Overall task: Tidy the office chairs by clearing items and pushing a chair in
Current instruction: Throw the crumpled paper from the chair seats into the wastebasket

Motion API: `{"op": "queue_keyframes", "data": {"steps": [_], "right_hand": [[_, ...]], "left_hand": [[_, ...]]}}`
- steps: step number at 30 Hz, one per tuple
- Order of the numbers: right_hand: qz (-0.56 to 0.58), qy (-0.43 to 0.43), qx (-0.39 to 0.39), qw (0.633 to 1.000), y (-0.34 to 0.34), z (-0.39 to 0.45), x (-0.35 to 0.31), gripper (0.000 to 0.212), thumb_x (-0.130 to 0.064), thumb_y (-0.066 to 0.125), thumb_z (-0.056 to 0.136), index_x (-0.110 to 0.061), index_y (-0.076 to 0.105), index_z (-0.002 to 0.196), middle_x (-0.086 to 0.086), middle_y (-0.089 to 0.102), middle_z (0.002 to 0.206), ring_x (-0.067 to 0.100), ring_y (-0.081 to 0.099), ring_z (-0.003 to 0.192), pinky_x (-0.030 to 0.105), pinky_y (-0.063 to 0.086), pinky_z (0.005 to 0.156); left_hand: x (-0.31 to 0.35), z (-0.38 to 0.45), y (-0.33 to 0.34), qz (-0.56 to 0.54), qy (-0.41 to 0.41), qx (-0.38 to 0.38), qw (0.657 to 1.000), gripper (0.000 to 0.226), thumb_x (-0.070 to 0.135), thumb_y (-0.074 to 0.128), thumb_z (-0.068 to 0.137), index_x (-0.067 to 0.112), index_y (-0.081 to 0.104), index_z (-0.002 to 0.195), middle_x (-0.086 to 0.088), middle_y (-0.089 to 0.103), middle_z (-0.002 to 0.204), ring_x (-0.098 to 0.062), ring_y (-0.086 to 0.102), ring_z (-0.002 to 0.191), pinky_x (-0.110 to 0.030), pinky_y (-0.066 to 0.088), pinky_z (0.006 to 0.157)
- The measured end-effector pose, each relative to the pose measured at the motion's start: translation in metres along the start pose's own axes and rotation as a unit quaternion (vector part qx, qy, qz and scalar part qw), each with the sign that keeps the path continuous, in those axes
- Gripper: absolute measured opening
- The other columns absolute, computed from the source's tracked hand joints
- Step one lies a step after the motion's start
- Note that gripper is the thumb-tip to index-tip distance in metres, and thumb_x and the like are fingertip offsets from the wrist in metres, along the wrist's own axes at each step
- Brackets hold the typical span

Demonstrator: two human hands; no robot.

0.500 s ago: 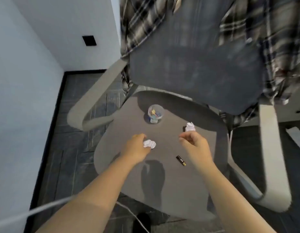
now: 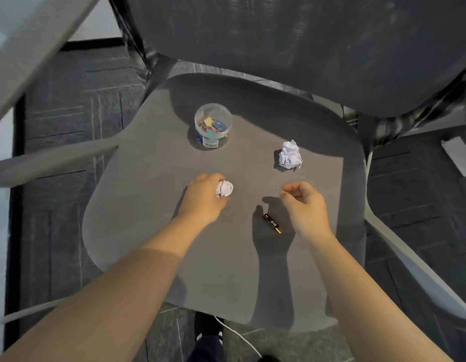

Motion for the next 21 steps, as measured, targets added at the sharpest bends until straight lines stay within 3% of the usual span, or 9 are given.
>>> {"op": "queue_keyframes", "data": {"steps": [3,6,8,11,15,18,21], "right_hand": [[-0.015,0.001,0.046,0.999,-0.009,0.022,-0.004,0.026,-0.009,0.055,0.088,-0.006,0.055,0.114,0.0,0.054,0.103,0.012,0.049,0.086,0.017,0.038,0.066],[-0.054,-0.04,0.092,0.993,-0.014,0.045,-0.012,0.043,-0.011,0.061,0.085,-0.005,0.048,0.126,0.01,0.05,0.127,0.02,0.048,0.113,0.021,0.036,0.086],[-0.094,-0.049,0.101,0.989,-0.012,0.058,-0.015,0.058,-0.015,0.063,0.084,-0.01,0.039,0.136,0.009,0.044,0.138,0.023,0.038,0.13,0.027,0.035,0.099],[-0.161,-0.06,0.071,0.983,-0.003,0.074,-0.015,0.071,-0.021,0.065,0.082,-0.017,0.029,0.144,0.006,0.041,0.144,0.024,0.032,0.134,0.034,0.032,0.107],[-0.233,-0.074,0.062,0.968,0.009,0.083,-0.011,0.06,-0.023,0.061,0.084,-0.022,0.037,0.139,0.002,0.053,0.136,0.027,0.038,0.127,0.034,0.029,0.104],[-0.152,-0.096,0.071,0.981,0.007,0.073,-0.016,0.051,-0.015,0.063,0.083,-0.012,0.046,0.131,0.007,0.054,0.129,0.025,0.047,0.12,0.028,0.036,0.099],[-0.055,-0.102,0.061,0.991,-0.002,0.052,-0.031,0.042,-0.004,0.062,0.079,-0.008,0.048,0.119,0.006,0.047,0.116,0.017,0.05,0.098,0.006,0.035,0.069]], "left_hand": [[0.026,0.012,-0.005,-0.083,0.014,0.004,0.996,0.039,0.014,0.065,0.08,0.01,0.056,0.117,-0.013,0.056,0.121,-0.028,0.055,0.108,-0.026,0.038,0.085],[0.047,0.027,-0.009,-0.138,0.041,0.006,0.99,0.038,0.014,0.065,0.08,0.009,0.055,0.116,-0.009,0.059,0.116,-0.021,0.055,0.098,-0.022,0.036,0.08],[0.056,0.034,-0.007,-0.156,0.06,-0.003,0.986,0.04,0.012,0.065,0.08,0.009,0.053,0.118,-0.001,0.057,0.107,-0.013,0.051,0.092,-0.017,0.035,0.077],[0.058,0.043,-0.003,-0.178,0.066,-0.01,0.982,0.045,0.01,0.066,0.079,0.009,0.051,0.121,0.004,0.052,0.102,-0.012,0.05,0.093,-0.018,0.037,0.081],[0.048,0.046,-0.001,-0.181,0.059,0.001,0.982,0.038,0.013,0.067,0.077,0.015,0.054,0.112,0.004,0.056,0.097,-0.018,0.055,0.091,-0.035,0.046,0.088],[0.046,0.039,-0.007,-0.208,0.065,0.01,0.976,0.029,0.011,0.066,0.078,0.019,0.054,0.103,0.009,0.057,0.086,-0.011,0.056,0.078,-0.018,0.045,0.073],[0.054,0.023,-0.02,-0.241,0.078,0.026,0.967,0.028,0.007,0.063,0.081,0.021,0.05,0.101,0.02,0.052,0.08,0.003,0.051,0.072,-0.002,0.04,0.06]]}}
Point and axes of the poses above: each hand's wrist, its own z-axis towards the middle knuckle, its own y-axis out of the palm, x = y × z, the point moved 5 cm from there along z, towards the middle knuckle
